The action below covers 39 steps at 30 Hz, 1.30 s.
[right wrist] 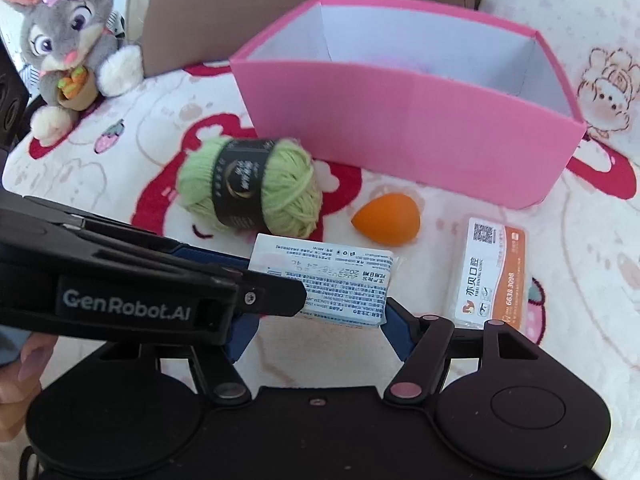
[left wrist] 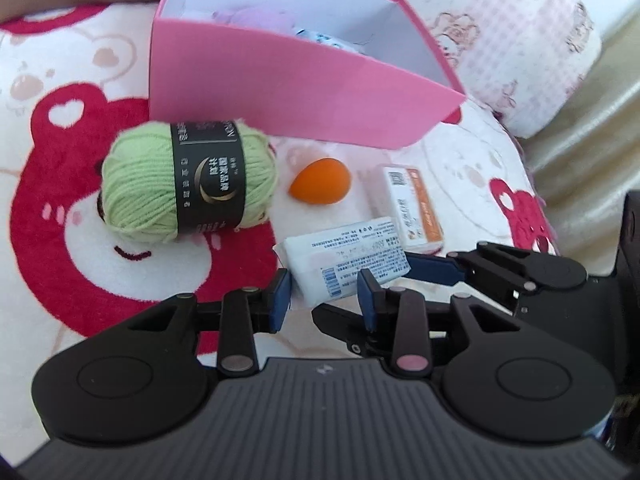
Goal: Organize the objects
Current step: 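Lift the medicine box with the left tool and carry it into the pink box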
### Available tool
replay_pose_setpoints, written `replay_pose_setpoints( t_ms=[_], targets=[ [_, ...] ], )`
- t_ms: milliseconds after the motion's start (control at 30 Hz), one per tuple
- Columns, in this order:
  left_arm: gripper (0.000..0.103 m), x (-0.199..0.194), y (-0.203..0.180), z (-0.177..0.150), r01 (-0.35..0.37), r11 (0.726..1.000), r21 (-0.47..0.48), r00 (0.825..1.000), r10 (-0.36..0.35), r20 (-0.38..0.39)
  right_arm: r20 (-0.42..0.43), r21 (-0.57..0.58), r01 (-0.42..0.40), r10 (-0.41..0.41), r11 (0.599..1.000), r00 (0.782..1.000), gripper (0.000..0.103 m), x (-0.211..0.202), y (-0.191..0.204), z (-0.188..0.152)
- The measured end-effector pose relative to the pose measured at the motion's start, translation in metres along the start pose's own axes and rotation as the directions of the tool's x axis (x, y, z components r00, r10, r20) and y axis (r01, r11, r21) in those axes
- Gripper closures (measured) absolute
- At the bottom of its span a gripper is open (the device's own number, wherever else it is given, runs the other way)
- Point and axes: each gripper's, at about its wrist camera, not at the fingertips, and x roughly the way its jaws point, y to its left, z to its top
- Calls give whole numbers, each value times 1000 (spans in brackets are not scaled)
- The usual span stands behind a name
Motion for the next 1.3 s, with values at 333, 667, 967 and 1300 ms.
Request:
replay_pose_setpoints(
  t_ms=[333,667,967,1300],
  targets=[
    [66,-30,-4,-6,45,999,-22,997,-46,-54,22,-49,-2,3,999,1000,30,-35,20,-5],
    [66,-70,-21,4,28,999,40,999,-27,-27,71,-45,-8,12,999,997,30,-70,34,5],
    [66,-102,-39,23,9,995,100,1000,-8,-13,101,-52,0,5,999,995,28,-98,47,25],
    [65,-123,-47,56,-8,997,76,999,5,37,161,-54,11,-2,998,987,28,-118,47,59]
  ],
)
